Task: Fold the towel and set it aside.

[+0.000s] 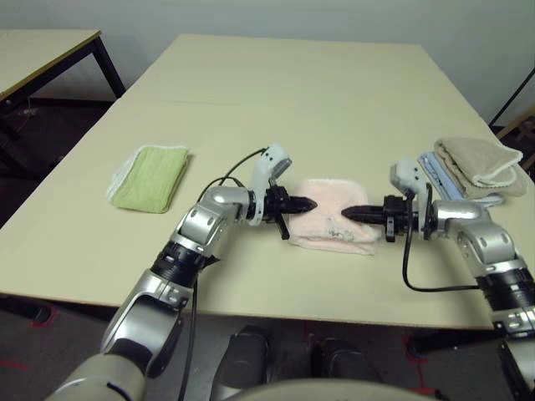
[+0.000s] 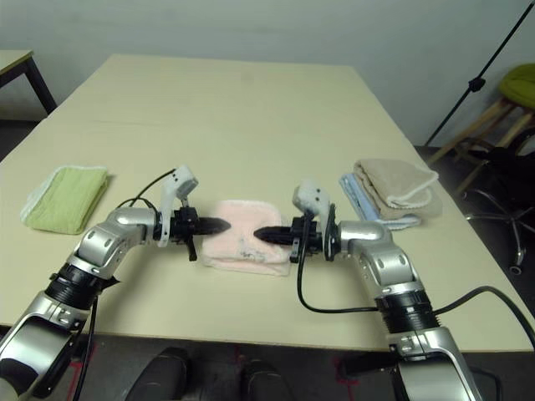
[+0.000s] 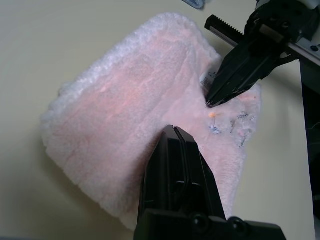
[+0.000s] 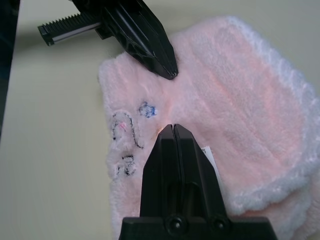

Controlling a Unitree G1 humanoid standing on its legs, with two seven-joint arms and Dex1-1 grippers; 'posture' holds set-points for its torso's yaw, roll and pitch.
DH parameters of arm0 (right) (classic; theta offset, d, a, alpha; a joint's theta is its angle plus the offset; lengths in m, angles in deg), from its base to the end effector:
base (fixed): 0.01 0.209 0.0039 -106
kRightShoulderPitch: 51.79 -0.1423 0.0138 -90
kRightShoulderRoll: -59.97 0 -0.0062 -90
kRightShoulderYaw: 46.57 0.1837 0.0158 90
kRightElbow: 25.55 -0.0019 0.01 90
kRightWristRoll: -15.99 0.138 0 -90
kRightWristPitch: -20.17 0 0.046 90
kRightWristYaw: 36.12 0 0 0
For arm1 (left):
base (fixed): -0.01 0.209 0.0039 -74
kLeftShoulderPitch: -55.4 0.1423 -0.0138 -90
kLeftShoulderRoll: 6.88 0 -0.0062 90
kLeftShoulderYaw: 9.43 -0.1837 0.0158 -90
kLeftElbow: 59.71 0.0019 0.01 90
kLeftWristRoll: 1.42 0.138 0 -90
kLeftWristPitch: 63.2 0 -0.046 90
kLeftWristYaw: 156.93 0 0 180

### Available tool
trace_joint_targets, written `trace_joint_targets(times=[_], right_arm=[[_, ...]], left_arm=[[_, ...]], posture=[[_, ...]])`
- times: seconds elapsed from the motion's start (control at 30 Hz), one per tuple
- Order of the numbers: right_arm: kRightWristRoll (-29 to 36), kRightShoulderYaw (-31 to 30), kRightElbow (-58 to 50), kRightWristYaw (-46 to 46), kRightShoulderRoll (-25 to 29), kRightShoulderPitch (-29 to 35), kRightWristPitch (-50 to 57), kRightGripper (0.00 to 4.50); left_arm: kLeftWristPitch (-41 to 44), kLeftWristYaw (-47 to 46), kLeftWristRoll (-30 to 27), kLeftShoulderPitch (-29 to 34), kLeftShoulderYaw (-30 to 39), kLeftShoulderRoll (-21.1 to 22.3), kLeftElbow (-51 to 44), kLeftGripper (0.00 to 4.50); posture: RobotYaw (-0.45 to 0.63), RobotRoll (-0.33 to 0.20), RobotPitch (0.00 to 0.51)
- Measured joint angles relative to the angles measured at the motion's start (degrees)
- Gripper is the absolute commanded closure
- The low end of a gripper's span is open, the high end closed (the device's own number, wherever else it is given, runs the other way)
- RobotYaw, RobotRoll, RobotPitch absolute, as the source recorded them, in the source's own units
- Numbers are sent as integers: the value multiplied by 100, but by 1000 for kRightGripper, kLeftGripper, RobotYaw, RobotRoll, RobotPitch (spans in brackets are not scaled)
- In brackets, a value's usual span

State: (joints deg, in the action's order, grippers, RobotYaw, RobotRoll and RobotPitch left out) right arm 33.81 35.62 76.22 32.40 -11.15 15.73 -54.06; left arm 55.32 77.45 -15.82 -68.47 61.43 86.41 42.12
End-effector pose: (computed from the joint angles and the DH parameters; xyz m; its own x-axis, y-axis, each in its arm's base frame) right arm 0.2730 -0.2365 0.1111 0.3136 0.8841 -0.3466 -0.9421 0.3352 0.0028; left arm 0.2964 0.1301 0.1153 0.2747 -0.8963 -0.3482 0.9491 0.3107 -0.0511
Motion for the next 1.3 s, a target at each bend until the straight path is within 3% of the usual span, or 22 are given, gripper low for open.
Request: trace_joint_targets(times=[0.53, 0.77, 1.03, 1.3], right_arm=[[-325, -12, 453, -90, -8, 50, -279, 4464], [108, 306, 248, 69, 132, 42, 232, 4464], [729, 1065, 117, 89, 304, -630, 753, 4464], [648, 1016, 235, -77, -34, -662, 576, 4464]], left_arm=[[-255, 114, 264, 264, -8, -146, 374, 4469], [5, 205, 129, 260, 110, -117, 22, 4469], [282, 114, -226, -573, 676, -242, -261, 4469], [-419, 30, 234, -823, 468, -395, 932, 4469]], posture=[[181, 0, 73], [171, 0, 64], [157, 0, 62], [143, 0, 61]])
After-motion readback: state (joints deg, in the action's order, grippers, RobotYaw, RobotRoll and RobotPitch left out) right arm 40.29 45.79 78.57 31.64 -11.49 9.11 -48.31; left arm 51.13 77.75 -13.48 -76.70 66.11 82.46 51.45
